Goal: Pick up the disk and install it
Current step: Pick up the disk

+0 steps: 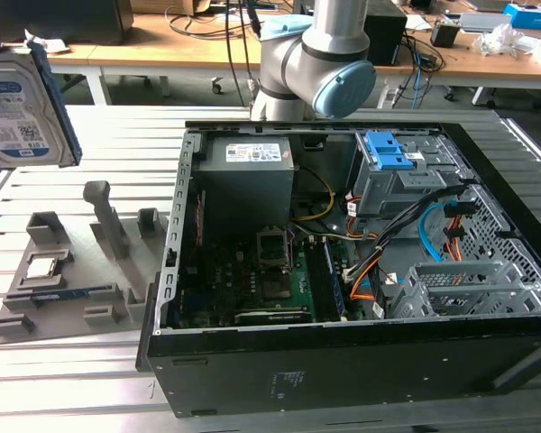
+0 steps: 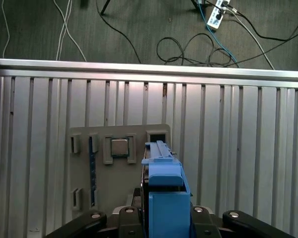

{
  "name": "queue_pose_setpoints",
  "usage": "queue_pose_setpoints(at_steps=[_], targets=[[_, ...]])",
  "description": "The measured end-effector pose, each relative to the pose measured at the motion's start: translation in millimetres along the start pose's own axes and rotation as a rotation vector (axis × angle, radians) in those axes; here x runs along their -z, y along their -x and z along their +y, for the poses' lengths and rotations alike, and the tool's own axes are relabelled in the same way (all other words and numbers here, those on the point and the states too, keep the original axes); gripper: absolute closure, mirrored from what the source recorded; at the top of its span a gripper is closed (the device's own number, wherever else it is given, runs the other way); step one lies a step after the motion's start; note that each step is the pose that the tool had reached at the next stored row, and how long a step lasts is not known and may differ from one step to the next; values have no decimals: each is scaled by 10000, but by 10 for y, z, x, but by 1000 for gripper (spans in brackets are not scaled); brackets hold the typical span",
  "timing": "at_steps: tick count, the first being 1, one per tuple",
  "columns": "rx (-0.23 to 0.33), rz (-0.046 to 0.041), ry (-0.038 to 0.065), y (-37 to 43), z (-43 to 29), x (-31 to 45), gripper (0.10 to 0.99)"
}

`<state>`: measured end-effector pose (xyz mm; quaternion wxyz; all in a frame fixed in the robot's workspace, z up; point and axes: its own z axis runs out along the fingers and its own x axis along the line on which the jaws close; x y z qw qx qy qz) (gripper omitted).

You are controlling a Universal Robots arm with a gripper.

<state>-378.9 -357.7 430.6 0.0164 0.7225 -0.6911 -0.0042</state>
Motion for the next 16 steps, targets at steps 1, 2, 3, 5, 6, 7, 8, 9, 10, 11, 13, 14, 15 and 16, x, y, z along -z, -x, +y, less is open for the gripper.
queue_pose_setpoints(at_steps=[1,2,3,5,6,7,8,9,10,11,13,14,15,16], targets=[[-1,26,1,1,2,58,722],[-2,42,2,1,3,91,722],[-3,68,3,2,4,132,722],[-3,114,5,1,6,214,722],[-4,154,7,1,8,287,722],[-6,192,9,2,10,348,722],[-7,219,10,2,11,389,722],[-7,278,13,2,13,486,722],[-8,309,12,1,16,554,722],[-9,326,14,1,17,584,722],[-9,339,14,1,17,612,722],[-10,341,15,1,18,615,722],[-10,340,15,1,18,615,722],[-10,341,15,1,18,616,722]])
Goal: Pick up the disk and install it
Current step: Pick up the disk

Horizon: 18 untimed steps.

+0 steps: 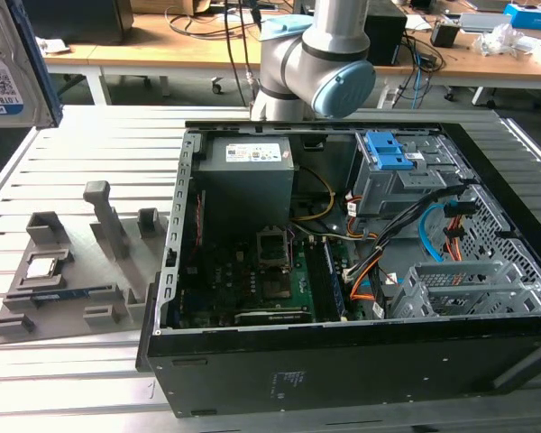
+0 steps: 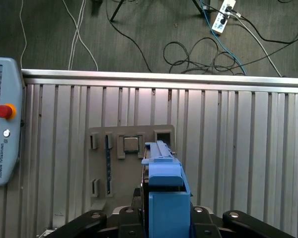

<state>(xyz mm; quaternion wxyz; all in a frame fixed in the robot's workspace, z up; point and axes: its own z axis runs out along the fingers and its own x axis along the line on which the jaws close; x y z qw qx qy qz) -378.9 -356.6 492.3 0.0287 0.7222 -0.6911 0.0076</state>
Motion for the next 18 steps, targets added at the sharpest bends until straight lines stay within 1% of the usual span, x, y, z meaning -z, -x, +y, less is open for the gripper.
queue_pose_setpoints(at_steps=[2,5,7,14,18], targets=[[-1,0,1,0,-3,2,722],[0,0,1,-1,-55,3,722],[-1,0,1,-2,-106,5,722],[0,0,1,-13,-432,15,722],[0,0,1,-18,-553,18,722]])
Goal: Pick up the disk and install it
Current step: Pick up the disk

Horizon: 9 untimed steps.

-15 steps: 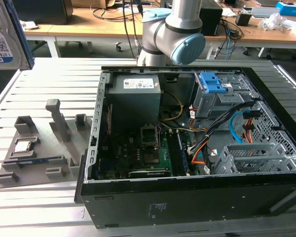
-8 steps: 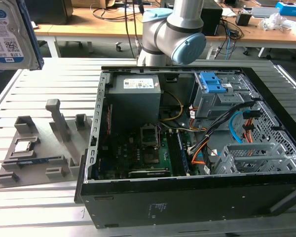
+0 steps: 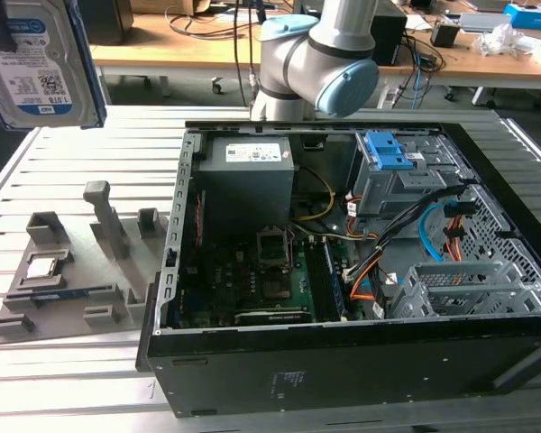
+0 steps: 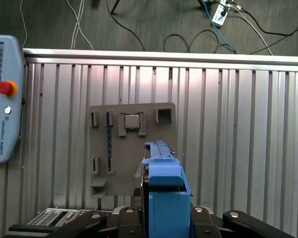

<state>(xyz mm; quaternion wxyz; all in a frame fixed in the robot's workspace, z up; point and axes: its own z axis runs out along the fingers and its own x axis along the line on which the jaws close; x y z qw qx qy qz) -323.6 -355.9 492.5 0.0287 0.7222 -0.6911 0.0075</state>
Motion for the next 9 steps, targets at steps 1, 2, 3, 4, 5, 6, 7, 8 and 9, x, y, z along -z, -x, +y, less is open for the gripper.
queue_pose_setpoints(at_steps=[1,2,3,4,5,6,7,8,9], targets=[[0,0,-1,-1,-18,0,722],[0,0,-1,-2,-43,1,722],[0,0,-1,-4,-75,2,722],[-1,0,0,-4,-95,3,722],[-1,0,0,-5,-112,3,722],[-1,0,0,-6,-137,4,722],[-1,0,-1,-7,-162,4,722],[-1,0,-1,-8,-179,5,722],[-1,0,-1,-9,-202,5,722]])
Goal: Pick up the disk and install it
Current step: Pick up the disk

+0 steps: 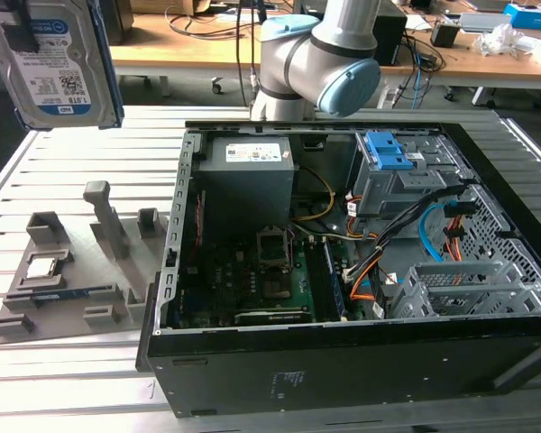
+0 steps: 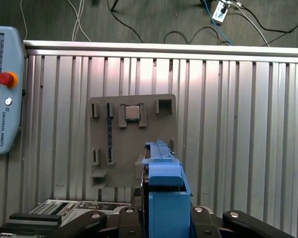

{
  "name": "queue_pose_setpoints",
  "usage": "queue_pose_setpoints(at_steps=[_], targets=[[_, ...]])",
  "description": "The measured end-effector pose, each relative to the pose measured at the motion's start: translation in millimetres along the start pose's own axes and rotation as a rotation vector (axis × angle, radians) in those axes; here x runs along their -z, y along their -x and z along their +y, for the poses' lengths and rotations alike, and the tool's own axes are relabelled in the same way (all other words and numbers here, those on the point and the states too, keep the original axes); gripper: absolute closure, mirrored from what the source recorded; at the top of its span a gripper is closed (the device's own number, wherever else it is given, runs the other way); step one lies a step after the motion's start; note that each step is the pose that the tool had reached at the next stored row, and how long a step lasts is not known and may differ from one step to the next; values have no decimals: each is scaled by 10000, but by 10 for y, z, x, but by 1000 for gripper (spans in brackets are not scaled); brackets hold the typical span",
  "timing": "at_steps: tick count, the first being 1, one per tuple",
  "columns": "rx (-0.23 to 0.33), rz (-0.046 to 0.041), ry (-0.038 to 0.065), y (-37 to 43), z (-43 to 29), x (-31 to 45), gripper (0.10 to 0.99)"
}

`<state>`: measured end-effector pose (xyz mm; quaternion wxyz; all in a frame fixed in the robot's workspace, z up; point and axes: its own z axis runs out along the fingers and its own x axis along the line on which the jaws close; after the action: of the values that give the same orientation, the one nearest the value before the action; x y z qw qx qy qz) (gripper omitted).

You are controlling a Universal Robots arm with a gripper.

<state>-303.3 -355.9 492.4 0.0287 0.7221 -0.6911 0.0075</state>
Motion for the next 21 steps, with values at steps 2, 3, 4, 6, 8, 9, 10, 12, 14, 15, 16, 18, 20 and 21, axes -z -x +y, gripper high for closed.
queue_pose_setpoints(at_steps=[2,3,4,6,8,9,10,12,14,15,16,18,20,21], targets=[[0,0,0,-3,-56,2,722],[1,1,1,-4,-94,3,722],[1,0,1,-6,-116,4,722],[0,0,1,-8,-170,6,722],[-1,0,-1,-10,-220,6,722],[0,1,1,-11,-256,8,722],[1,0,0,-13,-299,9,722],[1,0,0,-16,-361,11,722],[0,0,0,-21,-472,13,722],[0,0,-1,-24,-537,15,722],[2,1,1,-26,-571,17,722],[0,1,1,-28,-618,18,722],[0,0,1,-32,-704,20,722],[1,-1,-1,-34,-755,21,722]])
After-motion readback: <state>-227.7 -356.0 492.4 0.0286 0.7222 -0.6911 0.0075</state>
